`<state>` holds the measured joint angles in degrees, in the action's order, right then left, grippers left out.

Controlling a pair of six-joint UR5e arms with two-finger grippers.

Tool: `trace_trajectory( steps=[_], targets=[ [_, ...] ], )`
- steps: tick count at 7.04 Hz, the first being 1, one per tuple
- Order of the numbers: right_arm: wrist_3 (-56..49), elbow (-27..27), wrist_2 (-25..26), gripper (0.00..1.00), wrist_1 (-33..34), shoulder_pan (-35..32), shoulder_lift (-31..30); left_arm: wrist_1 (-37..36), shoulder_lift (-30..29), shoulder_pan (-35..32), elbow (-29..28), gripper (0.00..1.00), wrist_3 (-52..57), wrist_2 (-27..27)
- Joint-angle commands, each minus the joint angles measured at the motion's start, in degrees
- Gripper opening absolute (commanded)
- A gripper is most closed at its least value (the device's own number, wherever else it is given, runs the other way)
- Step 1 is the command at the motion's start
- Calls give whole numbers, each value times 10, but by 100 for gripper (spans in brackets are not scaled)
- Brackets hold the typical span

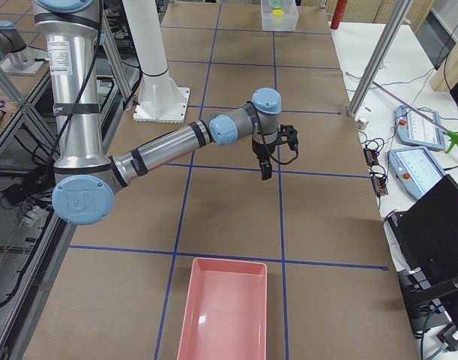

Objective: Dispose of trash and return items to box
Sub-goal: 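Lift the green bowl with the left gripper into the clear bin and release, then reach the right gripper down to the purple cloth and pinch it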

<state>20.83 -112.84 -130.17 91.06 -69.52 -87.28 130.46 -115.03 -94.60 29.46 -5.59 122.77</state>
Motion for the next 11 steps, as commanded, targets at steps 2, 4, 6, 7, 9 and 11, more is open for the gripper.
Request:
trace_trajectory(
  steps=[2, 4, 6, 7, 9, 11],
  targets=[
    [0, 0, 0, 100, 0, 0, -1, 34, 4, 41, -6, 57, 0, 2],
    [15, -6, -2, 100, 0, 0, 1, 56, 7, 41, 12, 99, 3, 36],
    [76, -32, -2, 100, 1, 14, 16, 38, 1, -5, 48, 99, 3, 150],
    [130, -37, 1, 100, 1, 33, 38, -32, 2, -20, 116, 99, 3, 186],
    [267, -54, 53, 100, 1, 118, 87, -186, 29, -26, 297, 99, 1, 184],
    [382, -66, 130, 100, 1, 213, 122, -384, 96, 20, 493, 99, -3, 165]
  ],
)
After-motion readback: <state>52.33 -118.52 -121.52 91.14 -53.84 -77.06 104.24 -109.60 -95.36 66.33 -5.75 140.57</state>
